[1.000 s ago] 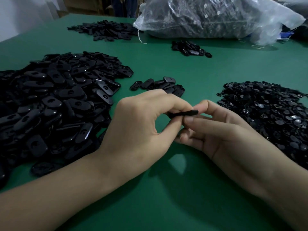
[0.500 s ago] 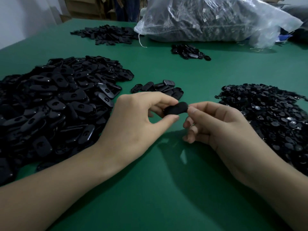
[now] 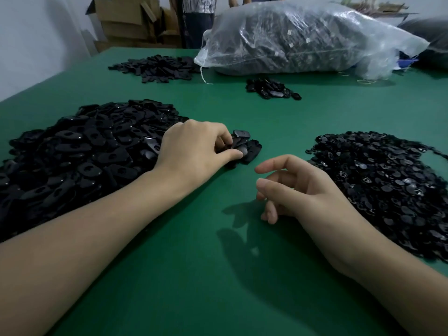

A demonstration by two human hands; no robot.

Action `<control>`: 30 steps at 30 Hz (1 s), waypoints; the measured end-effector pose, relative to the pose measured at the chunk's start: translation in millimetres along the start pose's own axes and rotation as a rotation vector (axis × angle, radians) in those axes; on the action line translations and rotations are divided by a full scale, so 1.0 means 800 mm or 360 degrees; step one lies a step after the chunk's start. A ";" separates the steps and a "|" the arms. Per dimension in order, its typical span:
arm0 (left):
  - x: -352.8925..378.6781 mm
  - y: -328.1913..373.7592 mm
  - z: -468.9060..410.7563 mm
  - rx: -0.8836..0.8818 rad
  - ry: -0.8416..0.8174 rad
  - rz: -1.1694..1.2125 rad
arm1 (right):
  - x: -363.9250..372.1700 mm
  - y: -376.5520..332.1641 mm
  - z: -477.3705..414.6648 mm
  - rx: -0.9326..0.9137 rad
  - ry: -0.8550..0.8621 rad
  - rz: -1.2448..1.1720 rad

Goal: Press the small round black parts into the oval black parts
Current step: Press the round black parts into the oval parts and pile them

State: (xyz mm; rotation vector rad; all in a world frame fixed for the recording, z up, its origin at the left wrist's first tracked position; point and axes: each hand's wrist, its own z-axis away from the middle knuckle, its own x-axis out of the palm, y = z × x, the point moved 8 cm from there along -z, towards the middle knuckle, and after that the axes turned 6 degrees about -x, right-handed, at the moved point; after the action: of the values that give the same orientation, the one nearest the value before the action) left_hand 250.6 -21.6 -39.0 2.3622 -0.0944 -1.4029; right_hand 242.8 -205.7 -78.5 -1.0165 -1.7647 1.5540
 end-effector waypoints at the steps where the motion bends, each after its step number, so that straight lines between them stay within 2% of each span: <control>1: 0.000 -0.001 -0.002 0.0006 -0.0005 -0.0017 | 0.000 0.001 0.000 -0.0002 -0.0007 -0.0003; 5: -0.013 -0.023 -0.033 -0.0084 0.0017 -0.0152 | 0.001 0.002 -0.001 -0.0027 -0.0032 0.0013; 9: 0.005 -0.062 -0.064 -0.0195 -0.0294 -0.0732 | 0.001 0.004 -0.002 -0.0044 -0.0056 0.0058; 11: 0.018 -0.073 -0.065 -0.0234 -0.0410 -0.0862 | 0.000 0.004 -0.002 -0.0053 -0.0063 0.0075; 17: 0.010 -0.073 -0.071 -0.0165 -0.0276 -0.0716 | 0.001 0.004 -0.002 -0.0070 -0.0091 0.0115; 25: 0.009 -0.089 -0.081 -0.0280 -0.0419 -0.0423 | 0.002 0.001 -0.002 -0.0075 -0.0090 0.0132; 30: 0.006 -0.097 -0.080 -0.0241 -0.0305 -0.0677 | 0.002 0.001 -0.001 -0.0077 -0.0094 0.0152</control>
State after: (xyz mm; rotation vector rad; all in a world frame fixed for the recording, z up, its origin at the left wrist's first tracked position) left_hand 296.8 67.5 -44.2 2.1981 0.4725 -1.7564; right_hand 242.5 -203.9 -79.0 -1.1029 -1.8256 1.6217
